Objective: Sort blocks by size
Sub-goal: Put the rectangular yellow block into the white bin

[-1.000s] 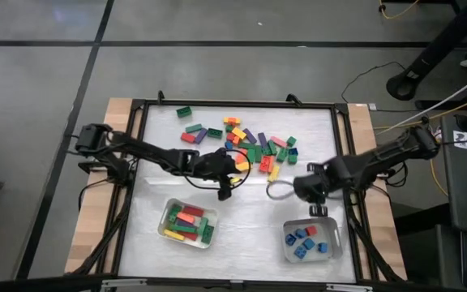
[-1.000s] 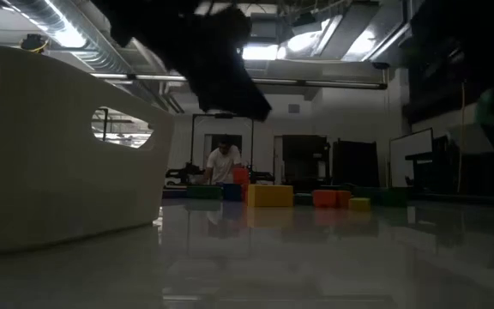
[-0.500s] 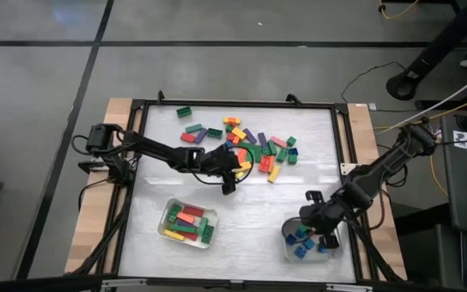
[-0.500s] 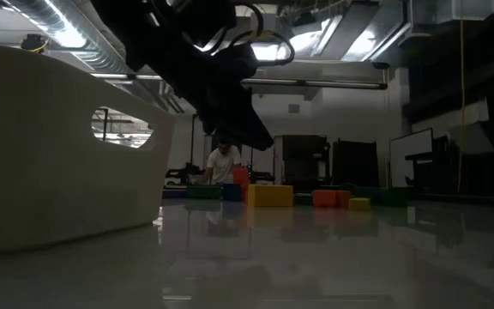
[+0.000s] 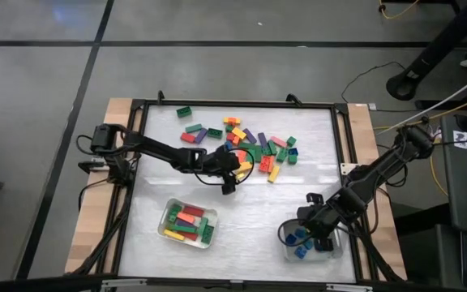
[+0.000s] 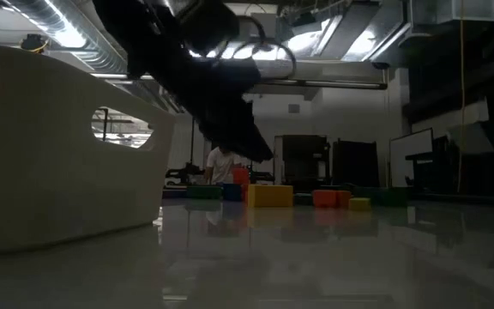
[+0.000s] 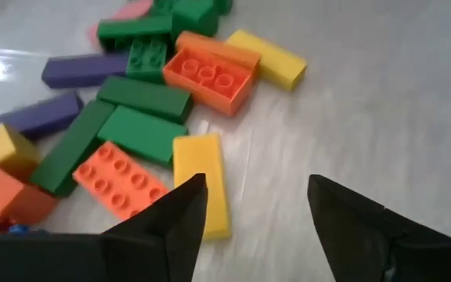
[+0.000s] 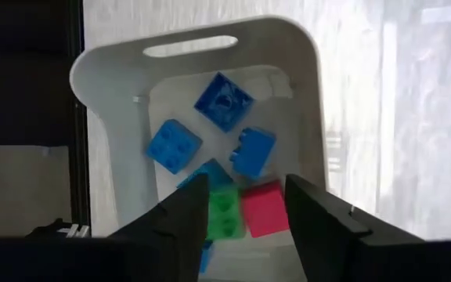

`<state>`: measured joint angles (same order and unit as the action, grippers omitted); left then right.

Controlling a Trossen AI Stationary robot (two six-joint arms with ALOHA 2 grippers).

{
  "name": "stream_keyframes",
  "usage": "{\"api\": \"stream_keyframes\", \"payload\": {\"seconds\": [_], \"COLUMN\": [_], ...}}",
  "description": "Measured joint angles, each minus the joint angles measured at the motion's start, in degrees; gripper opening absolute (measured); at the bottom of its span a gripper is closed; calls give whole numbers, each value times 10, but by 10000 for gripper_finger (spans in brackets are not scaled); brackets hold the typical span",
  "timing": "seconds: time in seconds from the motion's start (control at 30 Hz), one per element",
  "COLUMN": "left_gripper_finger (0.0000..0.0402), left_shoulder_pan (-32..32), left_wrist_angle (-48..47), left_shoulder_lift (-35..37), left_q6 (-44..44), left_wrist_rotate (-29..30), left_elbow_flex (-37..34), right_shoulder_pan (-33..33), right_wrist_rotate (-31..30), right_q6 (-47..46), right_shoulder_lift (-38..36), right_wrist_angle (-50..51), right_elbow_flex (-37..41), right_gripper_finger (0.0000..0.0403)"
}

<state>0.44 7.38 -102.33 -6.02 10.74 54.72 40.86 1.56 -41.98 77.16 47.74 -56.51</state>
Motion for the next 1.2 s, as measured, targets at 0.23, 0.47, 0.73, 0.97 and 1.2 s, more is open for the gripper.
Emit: {"api": "stream_keyframes", "payload": {"seconds": [0.23,0.47,0.73,0.97,1.2], "left_gripper_finger": [213,212,212,185,130], "left_shoulder_pan": [16,33,40,40,40], "left_wrist_angle": [27,25,31,25,15], "left_shoulder_lift": [-45,-56,-67,-67,-67], "left_q6": [7,3,2,16,1], "left_wrist_rotate": [12,25,2,-3,-30], "left_elbow_flex": [0,0,0,1,1], "right_shoulder_pan": [0,0,0,-7,-65], "right_wrist_rotate": [4,0,-30,-126,-127], "right_q6": [2,4,6,59,88], "right_shoulder_lift": [3,3,3,3,3], "right_wrist_angle": [-5,-8,-13,-14,-14], "right_elbow_flex": [0,0,0,0,0], "right_gripper_finger": [177,177,177,177,177]}}
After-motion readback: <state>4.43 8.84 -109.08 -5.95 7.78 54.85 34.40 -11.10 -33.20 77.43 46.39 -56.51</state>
